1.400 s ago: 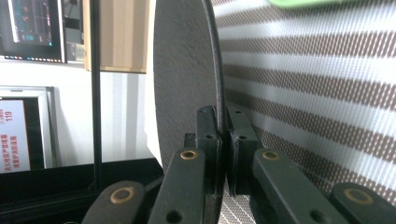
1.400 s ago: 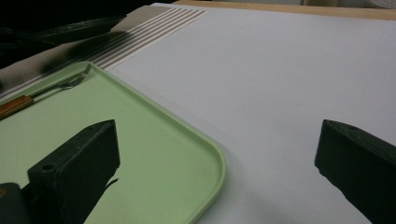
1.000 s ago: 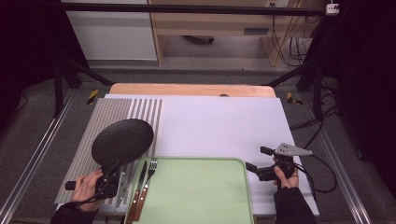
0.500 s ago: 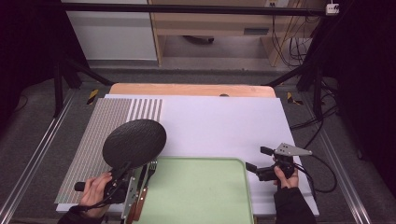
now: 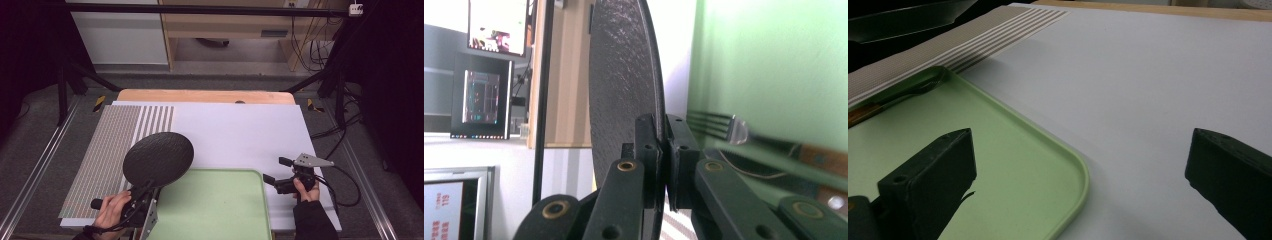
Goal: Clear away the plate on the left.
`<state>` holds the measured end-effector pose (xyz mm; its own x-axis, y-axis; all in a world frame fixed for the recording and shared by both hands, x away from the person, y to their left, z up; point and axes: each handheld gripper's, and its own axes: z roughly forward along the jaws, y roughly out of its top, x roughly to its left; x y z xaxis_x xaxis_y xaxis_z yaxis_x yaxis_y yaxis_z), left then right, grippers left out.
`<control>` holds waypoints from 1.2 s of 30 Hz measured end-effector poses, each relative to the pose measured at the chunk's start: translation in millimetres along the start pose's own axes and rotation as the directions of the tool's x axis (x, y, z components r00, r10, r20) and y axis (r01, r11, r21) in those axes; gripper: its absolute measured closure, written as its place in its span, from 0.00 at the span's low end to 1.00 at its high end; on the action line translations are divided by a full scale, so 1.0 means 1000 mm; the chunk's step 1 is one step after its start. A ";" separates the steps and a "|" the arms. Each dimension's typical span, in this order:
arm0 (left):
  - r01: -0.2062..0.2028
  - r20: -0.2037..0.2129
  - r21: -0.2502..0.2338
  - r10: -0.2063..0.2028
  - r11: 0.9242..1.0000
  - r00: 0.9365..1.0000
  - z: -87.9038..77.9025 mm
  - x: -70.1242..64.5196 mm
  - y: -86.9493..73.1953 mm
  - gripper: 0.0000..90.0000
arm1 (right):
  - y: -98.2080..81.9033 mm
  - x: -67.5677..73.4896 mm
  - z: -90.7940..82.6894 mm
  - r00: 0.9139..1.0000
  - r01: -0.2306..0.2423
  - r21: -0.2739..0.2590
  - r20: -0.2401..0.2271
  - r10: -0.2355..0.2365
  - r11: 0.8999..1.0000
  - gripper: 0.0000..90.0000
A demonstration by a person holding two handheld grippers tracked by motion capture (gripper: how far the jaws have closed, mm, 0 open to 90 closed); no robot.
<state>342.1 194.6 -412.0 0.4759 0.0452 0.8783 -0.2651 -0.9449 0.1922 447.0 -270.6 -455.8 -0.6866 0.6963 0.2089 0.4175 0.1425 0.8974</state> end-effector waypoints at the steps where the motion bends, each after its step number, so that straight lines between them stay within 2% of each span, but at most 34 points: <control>1: -0.003 0.001 -0.004 0.003 1.000 1.000 -0.001 0.000 0.003 0.95 | 0.000 0.000 0.000 1.000 0.000 0.002 0.000 0.000 1.000 0.01; 5: -0.006 0.016 -0.033 0.007 0.999 1.000 -0.005 -0.002 0.012 0.95 | 0.000 0.000 0.000 1.000 0.000 0.002 0.000 0.000 1.000 0.01; 13: -0.029 0.051 -0.053 0.032 0.998 0.998 -0.005 -0.005 0.027 0.95 | 0.000 0.000 0.000 1.000 -0.001 0.002 0.000 0.001 1.000 0.01; 15: -0.021 0.059 -0.073 0.026 0.997 0.998 -0.005 -0.007 0.031 0.95 | 0.000 0.000 0.000 1.000 -0.002 0.002 0.001 0.002 1.000 0.01; 22: -0.034 0.078 -0.100 0.042 0.994 0.996 -0.008 -0.008 0.047 0.95 | 0.000 0.000 0.000 1.000 -0.002 0.001 0.002 0.002 1.000 0.01; 36: -0.052 0.133 -0.146 0.071 0.988 0.989 -0.012 -0.017 0.070 0.95 | 0.000 0.000 0.000 1.000 -0.003 0.000 0.002 0.003 1.000 0.01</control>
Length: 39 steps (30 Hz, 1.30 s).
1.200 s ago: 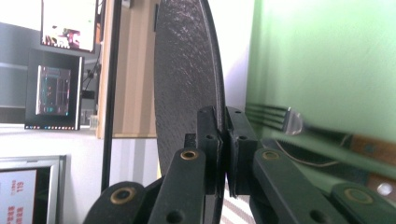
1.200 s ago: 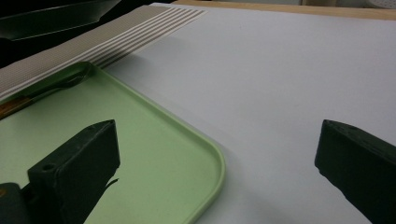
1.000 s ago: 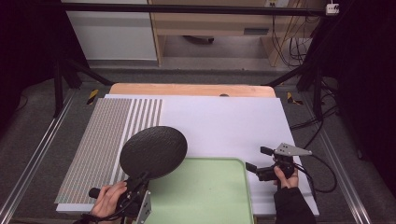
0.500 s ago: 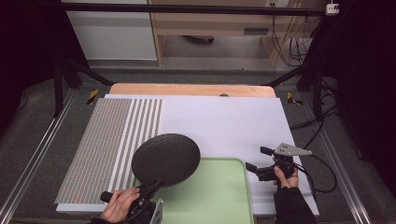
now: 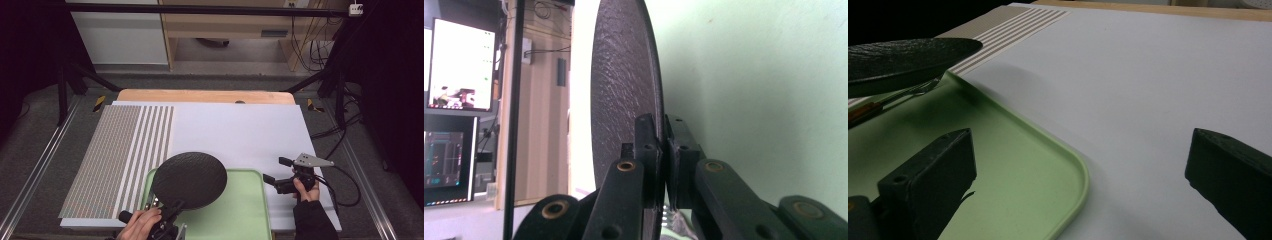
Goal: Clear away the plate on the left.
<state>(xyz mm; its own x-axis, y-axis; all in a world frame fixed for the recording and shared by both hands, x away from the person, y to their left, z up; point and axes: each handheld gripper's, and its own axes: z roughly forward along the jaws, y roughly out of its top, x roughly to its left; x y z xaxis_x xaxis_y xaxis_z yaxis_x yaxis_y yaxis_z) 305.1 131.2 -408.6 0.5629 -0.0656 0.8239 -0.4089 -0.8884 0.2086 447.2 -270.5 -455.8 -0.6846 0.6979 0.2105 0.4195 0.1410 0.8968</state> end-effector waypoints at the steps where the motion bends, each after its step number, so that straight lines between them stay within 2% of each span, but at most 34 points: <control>1: 0.000 0.004 -0.004 0.000 1.000 1.000 0.000 -0.001 0.001 0.95 | 0.000 0.000 0.000 1.000 0.001 0.000 0.001 -0.001 1.000 0.01; 15: 0.011 0.064 -0.022 -0.010 1.000 0.998 -0.006 -0.012 0.013 0.95 | 0.000 0.000 0.000 1.000 0.000 0.001 0.002 0.000 1.000 0.01; 28: -0.001 0.099 -0.028 0.004 1.000 0.995 -0.013 -0.020 0.023 0.95 | 0.000 0.000 0.000 1.000 0.006 -0.002 0.001 -0.006 1.000 0.01; 39: -0.005 0.131 -0.026 0.009 1.000 0.991 -0.002 -0.025 0.028 0.95 | 0.000 0.000 0.000 1.000 0.003 0.000 -0.001 -0.003 1.000 0.01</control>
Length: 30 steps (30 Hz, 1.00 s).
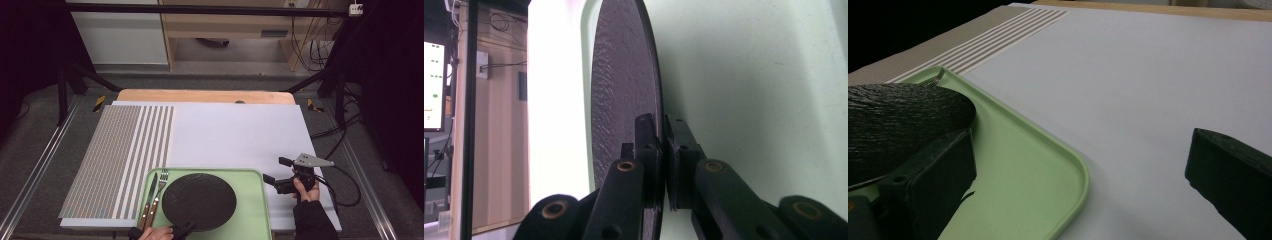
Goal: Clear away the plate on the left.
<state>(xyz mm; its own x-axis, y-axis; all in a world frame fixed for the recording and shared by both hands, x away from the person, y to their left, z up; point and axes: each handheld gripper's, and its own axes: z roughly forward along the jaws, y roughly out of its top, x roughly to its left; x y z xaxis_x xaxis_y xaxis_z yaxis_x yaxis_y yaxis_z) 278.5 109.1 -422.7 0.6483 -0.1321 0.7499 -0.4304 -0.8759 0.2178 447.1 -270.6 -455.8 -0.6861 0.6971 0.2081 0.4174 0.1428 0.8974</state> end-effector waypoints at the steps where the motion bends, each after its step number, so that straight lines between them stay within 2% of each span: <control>1: -0.002 -0.002 0.000 0.002 1.000 1.000 0.002 0.000 0.001 0.95 | 0.000 0.000 0.000 1.000 0.000 0.000 0.000 0.000 1.000 0.01; 9: 0.004 0.014 0.007 -0.005 1.000 1.000 0.010 0.002 -0.001 0.95 | 0.000 0.000 -0.001 1.000 0.002 -0.001 0.000 -0.002 1.000 0.01; 22: 0.007 0.021 0.012 -0.008 1.000 1.000 0.011 -0.001 -0.002 0.95 | 0.000 0.000 -0.001 1.000 0.002 -0.001 0.001 -0.002 1.000 0.01; 26: 0.030 0.026 0.006 -0.030 1.000 0.999 0.011 -0.001 -0.002 0.95 | 0.000 0.000 -0.001 1.000 0.000 -0.004 0.000 0.000 1.000 0.01; 30: 0.043 0.056 -0.006 -0.043 0.999 0.997 0.014 -0.005 -0.001 0.92 | 0.000 0.000 -0.001 1.000 -0.001 0.000 0.000 0.001 1.000 0.01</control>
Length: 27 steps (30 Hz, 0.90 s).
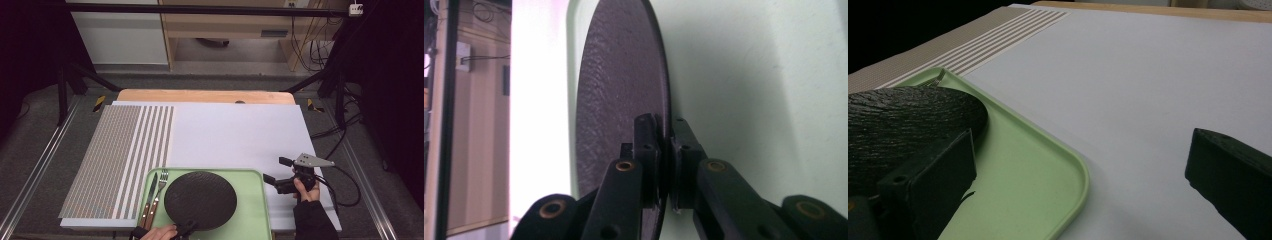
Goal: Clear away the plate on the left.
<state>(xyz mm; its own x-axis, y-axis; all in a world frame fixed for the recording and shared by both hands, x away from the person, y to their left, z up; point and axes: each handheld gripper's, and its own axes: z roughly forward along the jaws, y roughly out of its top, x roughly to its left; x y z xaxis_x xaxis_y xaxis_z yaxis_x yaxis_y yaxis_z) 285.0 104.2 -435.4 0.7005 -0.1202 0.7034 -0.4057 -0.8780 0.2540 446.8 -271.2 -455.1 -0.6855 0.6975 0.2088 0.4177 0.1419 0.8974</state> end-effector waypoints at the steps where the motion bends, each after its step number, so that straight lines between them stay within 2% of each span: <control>1: 0.000 0.008 -0.003 0.000 1.000 1.000 0.001 -0.001 0.000 0.91 | 0.000 0.000 0.000 1.000 0.000 0.000 0.000 0.000 1.000 0.01; 14: 0.027 0.085 -0.032 -0.024 0.999 0.996 0.016 -0.012 0.000 0.82 | 0.000 0.000 0.000 1.000 0.001 0.001 -0.001 -0.001 1.000 0.01; 27: 0.051 0.113 -0.042 -0.046 0.998 0.993 0.024 -0.017 -0.001 0.77 | 0.000 0.000 0.000 1.000 0.001 0.002 -0.001 -0.001 1.000 0.01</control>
<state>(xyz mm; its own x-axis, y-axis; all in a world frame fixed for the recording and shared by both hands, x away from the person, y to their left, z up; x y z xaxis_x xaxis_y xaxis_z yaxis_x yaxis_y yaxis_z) 287.6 95.5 -463.4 0.7801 -0.1314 0.6117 -0.3941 -0.8625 0.3174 446.9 -271.1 -455.2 -0.6868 0.6964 0.2081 0.4183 0.1445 0.8967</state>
